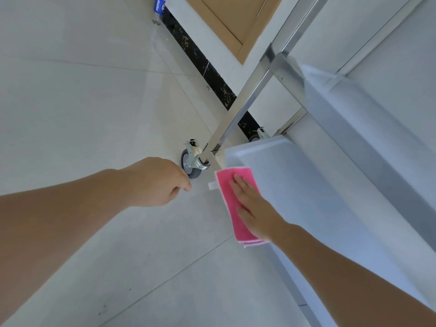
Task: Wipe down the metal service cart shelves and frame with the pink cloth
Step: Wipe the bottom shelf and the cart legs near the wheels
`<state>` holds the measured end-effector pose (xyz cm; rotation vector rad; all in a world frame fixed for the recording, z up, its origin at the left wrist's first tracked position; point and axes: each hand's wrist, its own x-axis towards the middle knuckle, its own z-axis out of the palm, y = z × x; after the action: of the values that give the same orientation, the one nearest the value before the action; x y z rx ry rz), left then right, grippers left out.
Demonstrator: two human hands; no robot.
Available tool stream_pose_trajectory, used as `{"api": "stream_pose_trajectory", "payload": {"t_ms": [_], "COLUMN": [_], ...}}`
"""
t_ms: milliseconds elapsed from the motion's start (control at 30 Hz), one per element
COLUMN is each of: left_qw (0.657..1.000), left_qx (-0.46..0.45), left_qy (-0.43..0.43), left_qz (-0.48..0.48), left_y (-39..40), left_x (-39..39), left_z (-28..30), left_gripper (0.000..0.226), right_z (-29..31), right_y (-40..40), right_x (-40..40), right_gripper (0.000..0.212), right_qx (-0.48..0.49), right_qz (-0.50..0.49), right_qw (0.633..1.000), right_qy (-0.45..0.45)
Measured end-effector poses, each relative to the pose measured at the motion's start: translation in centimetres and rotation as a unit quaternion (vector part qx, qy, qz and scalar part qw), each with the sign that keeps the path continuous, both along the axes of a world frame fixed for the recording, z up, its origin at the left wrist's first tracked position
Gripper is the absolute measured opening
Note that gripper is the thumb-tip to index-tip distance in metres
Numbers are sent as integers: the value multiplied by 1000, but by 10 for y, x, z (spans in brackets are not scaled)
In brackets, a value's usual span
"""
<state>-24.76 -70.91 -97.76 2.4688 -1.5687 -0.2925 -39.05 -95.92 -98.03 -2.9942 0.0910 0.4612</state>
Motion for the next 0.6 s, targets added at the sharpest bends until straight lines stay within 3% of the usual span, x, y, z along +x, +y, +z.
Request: {"api": "stream_pose_trajectory", "payload": {"t_ms": [67,167,267,400,467,600], "left_qw": [1000,999,999,998,997,996], "left_qx": [-8,-26,-30,-42,-54,-84], "left_qy": [-6,-4,-3,-10,-18,-14], "left_qz": [-6,-20,-31,-50,-51,-27], "left_y": [-3,-7,-10,-15,-16,-19], "left_x": [-3,-8,-12,-16,-15,-17], "left_z": [5,10,11,15,20,29], "left_gripper": [37,37,36,35,34,32], "right_z": [14,28,28,30,34,47], "right_y": [-9,-22,-23,-7,1,15], "right_x": [-13,-17,-17,-16,-16,-15], "right_gripper": [68,75,70,43,27,18], "right_qx": [117,26,-61,-136,-135,-91], "right_qz": [-89,-48,-6,15,18,34], "right_qw": [989,997,998,989,988,992], "right_qy": [16,51,19,-59,-75,-80]}}
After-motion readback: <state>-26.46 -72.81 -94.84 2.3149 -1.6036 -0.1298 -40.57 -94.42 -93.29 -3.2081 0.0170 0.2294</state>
